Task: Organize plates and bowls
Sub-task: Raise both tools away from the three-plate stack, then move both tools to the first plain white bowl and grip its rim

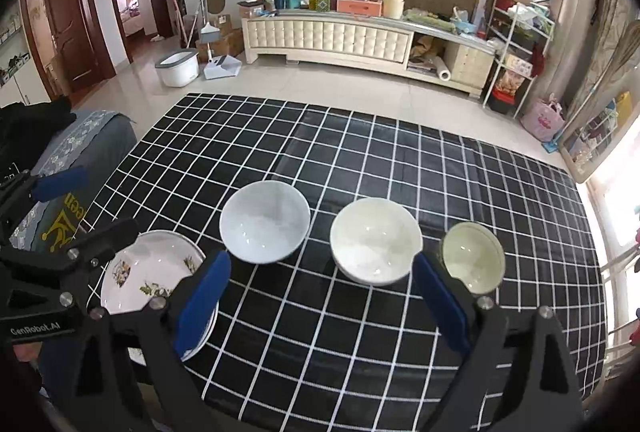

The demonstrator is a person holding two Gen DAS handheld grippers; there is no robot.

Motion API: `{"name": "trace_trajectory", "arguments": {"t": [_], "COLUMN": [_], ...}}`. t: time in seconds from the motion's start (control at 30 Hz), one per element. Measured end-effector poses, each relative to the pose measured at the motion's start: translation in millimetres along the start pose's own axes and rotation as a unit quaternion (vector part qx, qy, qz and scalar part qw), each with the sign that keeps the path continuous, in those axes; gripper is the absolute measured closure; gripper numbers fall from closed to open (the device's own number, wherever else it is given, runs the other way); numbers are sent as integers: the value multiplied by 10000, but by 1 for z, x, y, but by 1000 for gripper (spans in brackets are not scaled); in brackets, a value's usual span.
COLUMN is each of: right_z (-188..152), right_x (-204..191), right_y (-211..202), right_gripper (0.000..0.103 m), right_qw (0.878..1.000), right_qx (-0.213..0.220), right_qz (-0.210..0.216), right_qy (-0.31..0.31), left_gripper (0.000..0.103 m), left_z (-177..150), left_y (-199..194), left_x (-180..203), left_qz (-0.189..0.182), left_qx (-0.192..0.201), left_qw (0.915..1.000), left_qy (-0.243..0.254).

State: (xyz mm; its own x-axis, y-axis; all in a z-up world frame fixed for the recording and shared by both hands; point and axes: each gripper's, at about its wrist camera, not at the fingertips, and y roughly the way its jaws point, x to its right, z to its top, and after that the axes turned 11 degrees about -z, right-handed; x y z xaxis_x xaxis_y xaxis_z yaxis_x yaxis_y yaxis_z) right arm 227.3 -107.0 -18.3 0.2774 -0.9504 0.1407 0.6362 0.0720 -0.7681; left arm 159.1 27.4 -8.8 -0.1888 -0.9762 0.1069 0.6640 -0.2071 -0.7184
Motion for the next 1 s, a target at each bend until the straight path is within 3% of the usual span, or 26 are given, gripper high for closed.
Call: {"name": "trace_trajectory", "arguments": {"t": [0.37, 1.0], "right_z": [25, 31], "right_x": [-4, -14], "right_y": [46, 118], "right_gripper": [8, 8], "right_qw": [9992, 9971], "right_qx": [-210, -678], "right_qz": [347, 262], "right_qy": [-22, -212], "left_gripper": [16, 16], "left_z": [25, 34], "left_y": [48, 132], "left_x": [-28, -68], "left_qz": [-253, -417], "left_qx": [-321, -836], "left_qw": [9988, 9939], "left_qy": [-280, -591]}}
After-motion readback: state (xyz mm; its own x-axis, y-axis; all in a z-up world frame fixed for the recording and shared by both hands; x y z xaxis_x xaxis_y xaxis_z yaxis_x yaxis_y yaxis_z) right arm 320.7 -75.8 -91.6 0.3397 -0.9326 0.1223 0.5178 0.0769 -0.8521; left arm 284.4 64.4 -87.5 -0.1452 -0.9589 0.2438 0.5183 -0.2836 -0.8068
